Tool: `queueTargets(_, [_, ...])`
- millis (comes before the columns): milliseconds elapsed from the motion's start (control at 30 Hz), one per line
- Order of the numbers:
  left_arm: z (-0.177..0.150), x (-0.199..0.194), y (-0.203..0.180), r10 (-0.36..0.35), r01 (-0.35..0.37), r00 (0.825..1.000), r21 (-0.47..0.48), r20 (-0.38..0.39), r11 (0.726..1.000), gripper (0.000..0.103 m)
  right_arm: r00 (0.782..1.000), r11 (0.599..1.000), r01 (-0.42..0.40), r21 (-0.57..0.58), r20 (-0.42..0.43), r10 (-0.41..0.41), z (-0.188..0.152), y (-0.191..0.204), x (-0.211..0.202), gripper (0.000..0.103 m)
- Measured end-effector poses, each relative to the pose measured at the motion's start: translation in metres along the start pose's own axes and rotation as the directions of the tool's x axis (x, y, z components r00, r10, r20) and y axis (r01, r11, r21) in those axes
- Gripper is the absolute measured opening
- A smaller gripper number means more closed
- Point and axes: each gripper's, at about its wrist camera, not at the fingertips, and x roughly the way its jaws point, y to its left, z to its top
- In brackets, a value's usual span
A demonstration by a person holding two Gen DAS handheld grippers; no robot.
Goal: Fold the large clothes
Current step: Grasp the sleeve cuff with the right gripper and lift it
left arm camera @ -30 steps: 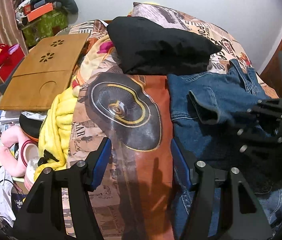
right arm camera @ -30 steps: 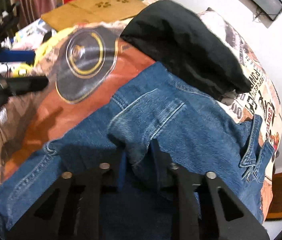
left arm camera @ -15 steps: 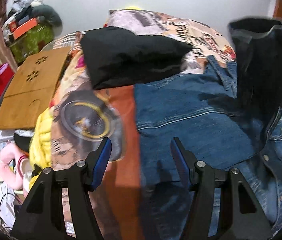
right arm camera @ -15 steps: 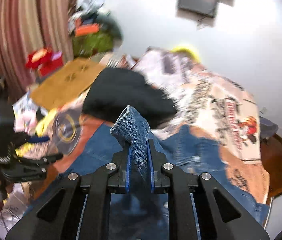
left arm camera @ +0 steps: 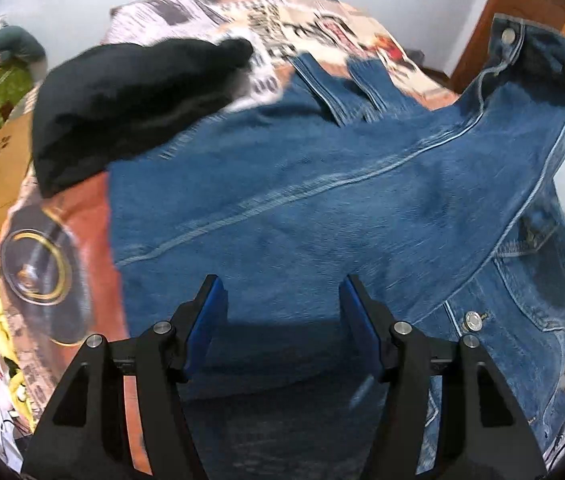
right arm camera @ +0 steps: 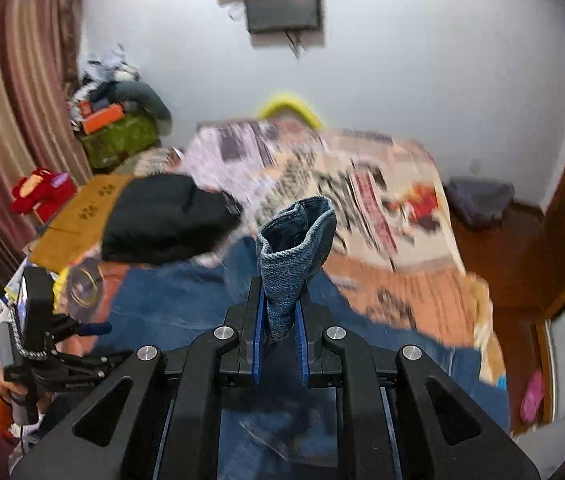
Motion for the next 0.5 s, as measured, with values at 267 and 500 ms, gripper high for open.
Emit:
queueTargets(267, [-0.006,0.008,-0.016,0.049,-0.049,0.999,0.062,-0.001,0.997,0.061,0.978,0.987,0.021,0.159,-0.21,0.013,-0.067,-0.066,0.037,0.012])
queueTargets(500, [-0.006,0.01,-0.012,0.048,-0.048,0.999,0.026,-0.001,0.999,0.065,0.981,0.972,0.023,0.234,-0.195,0.024,-0.085,-0.083,0.027,0.019])
